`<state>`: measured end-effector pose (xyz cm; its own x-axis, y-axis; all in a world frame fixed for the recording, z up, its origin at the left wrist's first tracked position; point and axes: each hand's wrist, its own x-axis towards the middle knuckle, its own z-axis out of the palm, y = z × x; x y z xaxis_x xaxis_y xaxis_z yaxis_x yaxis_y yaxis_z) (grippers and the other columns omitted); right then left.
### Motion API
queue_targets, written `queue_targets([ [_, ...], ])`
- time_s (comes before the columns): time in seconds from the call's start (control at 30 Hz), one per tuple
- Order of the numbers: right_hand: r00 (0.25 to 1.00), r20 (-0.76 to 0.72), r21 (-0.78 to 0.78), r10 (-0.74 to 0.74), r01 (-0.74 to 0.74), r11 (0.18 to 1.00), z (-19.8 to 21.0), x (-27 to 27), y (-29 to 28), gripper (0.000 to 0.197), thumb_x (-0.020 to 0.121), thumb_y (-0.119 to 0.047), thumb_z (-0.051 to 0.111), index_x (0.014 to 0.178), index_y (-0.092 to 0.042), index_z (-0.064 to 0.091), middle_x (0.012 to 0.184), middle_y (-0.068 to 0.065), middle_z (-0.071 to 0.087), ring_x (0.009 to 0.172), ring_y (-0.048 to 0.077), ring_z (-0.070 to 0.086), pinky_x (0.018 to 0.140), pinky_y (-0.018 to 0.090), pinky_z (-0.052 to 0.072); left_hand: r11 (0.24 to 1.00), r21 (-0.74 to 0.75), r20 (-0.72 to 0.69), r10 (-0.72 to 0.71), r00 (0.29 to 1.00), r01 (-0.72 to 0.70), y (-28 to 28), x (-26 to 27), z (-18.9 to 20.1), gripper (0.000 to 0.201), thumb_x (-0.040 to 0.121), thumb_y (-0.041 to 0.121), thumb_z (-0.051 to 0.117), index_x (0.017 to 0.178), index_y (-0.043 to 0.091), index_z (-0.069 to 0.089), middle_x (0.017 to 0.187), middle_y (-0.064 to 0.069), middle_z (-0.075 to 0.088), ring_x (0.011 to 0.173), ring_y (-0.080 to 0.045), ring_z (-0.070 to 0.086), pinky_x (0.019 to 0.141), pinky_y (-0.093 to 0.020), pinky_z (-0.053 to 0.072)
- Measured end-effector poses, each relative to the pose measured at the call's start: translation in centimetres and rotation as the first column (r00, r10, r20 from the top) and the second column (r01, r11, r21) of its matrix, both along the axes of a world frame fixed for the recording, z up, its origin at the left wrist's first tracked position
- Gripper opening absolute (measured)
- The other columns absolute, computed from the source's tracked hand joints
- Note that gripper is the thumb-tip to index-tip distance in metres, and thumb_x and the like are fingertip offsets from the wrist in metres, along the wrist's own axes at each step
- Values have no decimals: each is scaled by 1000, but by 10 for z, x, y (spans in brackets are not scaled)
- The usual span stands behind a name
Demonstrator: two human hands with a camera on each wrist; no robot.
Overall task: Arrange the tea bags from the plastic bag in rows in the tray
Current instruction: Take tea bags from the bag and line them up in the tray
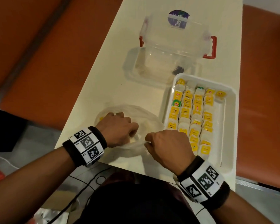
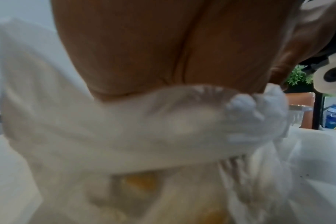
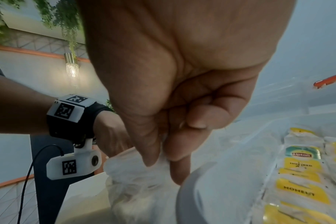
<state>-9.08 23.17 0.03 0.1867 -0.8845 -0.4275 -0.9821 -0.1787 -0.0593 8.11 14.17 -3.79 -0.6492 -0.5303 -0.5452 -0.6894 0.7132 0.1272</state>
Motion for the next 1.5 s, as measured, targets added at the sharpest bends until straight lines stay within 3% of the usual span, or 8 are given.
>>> queue_targets([
  [0.13,1000,-14,-16,4,-5,1000,2,0,4,35,104,-42,33,111,-27,63,93,-1,69,85,27,65,48,30,13,999,-3,-13,54,998,-54,-4,5,-2,26,96,32,53,121,36,46,113,10,65,113,-20,49,89,-39,36],
  [0.3,1000,-20,-27,12,-13,1000,5,3,11,33,104,-40,34,108,-25,63,92,0,69,84,28,66,48,30,10,999,-27,93,50,994,-47,-1,10,0,49,86,59,60,126,36,46,123,8,60,113,-22,53,88,-38,39],
  [0.5,1000,-12,-32,14,-14,999,2,3,15,32,104,-37,34,108,-24,63,94,0,69,85,27,66,50,29,14,998,-14,94,66,993,-65,9,8,-7,23,92,38,54,113,29,50,104,3,66,81,-21,47,71,-32,38],
  [0.83,1000,-9,-30,-10,10,1000,-1,1,19,33,104,-37,35,110,-24,64,96,-1,70,87,27,67,62,31,29,959,195,-74,224,972,-206,-7,15,4,13,89,27,63,88,24,51,73,10,49,64,-10,45,58,-27,35],
  [1.1,1000,2,-38,-24,24,999,1,0,17,34,105,-38,33,111,-25,64,97,-2,70,89,26,67,63,31,30,957,195,-154,246,957,-215,-16,14,7,25,90,28,67,78,33,45,71,17,47,71,-13,49,55,-20,28],
  [1.27,1000,-1,-44,-28,28,999,3,-1,17,35,105,-39,33,106,-23,64,92,-1,69,84,26,66,61,31,29,903,357,-179,317,931,-239,-20,17,11,28,91,16,61,112,33,66,98,10,65,88,-12,57,70,-20,43],
  [1.43,999,7,-40,-33,34,999,5,-1,17,34,105,-39,33,107,-23,64,93,-1,69,85,28,66,63,31,30,867,415,-228,391,892,-275,-25,22,13,19,89,0,54,96,11,67,85,19,65,73,-1,57,69,-15,43],
  [1.5,999,12,-40,-37,37,999,5,-1,18,34,105,-39,33,107,-23,63,92,-1,68,85,28,66,63,31,30,884,374,-240,384,891,-280,-27,25,13,20,91,3,54,92,19,65,86,20,62,76,-3,57,68,-8,38],
])
